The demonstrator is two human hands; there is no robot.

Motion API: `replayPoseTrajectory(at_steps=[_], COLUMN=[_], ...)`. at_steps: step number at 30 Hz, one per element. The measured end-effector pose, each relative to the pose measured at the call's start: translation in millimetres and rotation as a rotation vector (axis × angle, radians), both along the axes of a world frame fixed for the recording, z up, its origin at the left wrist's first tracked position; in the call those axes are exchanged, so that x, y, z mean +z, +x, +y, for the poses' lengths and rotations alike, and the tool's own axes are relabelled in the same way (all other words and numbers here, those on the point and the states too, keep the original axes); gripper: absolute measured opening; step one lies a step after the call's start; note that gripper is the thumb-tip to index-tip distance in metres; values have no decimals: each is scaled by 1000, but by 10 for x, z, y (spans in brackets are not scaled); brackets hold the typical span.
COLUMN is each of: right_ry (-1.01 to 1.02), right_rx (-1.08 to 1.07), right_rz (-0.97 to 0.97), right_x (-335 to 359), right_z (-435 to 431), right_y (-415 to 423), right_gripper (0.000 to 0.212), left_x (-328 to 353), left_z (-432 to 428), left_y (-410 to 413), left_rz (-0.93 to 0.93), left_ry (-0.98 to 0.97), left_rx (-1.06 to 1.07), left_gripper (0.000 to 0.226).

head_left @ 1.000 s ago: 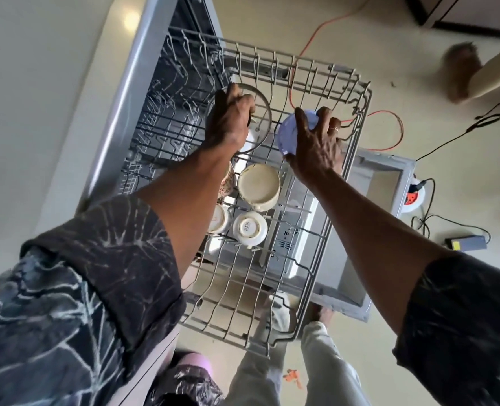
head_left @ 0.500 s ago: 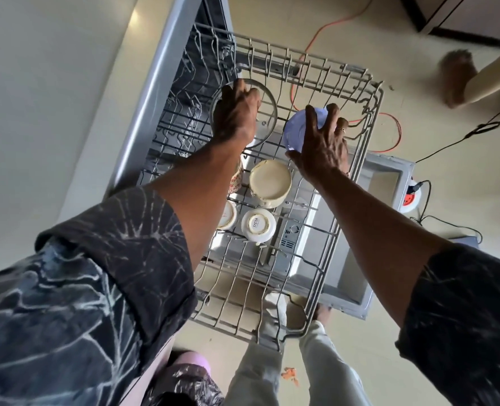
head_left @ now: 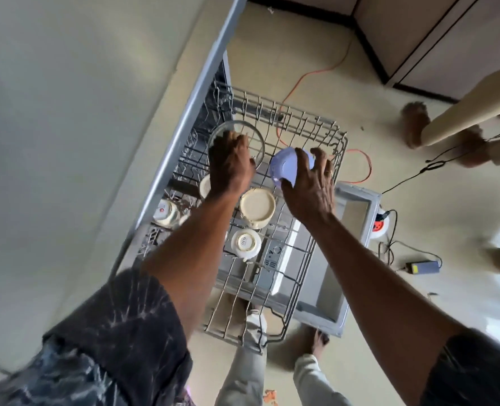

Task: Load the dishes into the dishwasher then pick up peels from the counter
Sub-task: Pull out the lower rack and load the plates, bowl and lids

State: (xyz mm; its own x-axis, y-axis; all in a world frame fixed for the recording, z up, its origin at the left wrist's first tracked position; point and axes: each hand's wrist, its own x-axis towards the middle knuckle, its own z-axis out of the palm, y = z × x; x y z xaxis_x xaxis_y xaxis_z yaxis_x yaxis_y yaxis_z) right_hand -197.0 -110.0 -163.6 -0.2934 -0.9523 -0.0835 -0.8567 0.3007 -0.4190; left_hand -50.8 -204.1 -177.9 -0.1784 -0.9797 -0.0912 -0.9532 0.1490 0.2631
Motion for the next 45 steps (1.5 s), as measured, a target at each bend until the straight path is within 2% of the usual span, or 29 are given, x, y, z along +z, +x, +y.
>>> replayPoseTrajectory(at_steps=[5, 8, 11, 15, 20, 26, 32, 45], right_ry=[-87, -75, -115, -157, -182, -63, -7, 24], right_rx=[105, 215, 360, 581, 708, 848, 855, 941], right_rz=[-25, -30, -47, -53, -11, 116, 148, 232], right_x=[490, 768, 1090, 1499, 1914, 2217, 2393, 2249], right_z=[393, 618, 854, 1208, 1543, 1581, 1432, 1306], right_y=[-9, 12, 15, -128, -291, -418, -344, -170], right_gripper=[58, 56, 51, 45, 43, 49, 50, 50], left_x=[601, 804, 1037, 1370, 1668, 1898, 1917, 1744], left_z=[788, 1336, 1849, 2583, 3283, 3529, 3393, 3355], left_y=[49, 93, 130, 111, -59, -236, -205, -240], left_rz=[123, 160, 137, 124, 113, 138, 157, 186], left_ry=[-124, -126, -141, -120, -139, -196, -157, -140], left_rx=[23, 79, 111, 252, 402, 520, 580, 616], left_gripper=[41, 39, 38, 36, 42, 46, 44, 51])
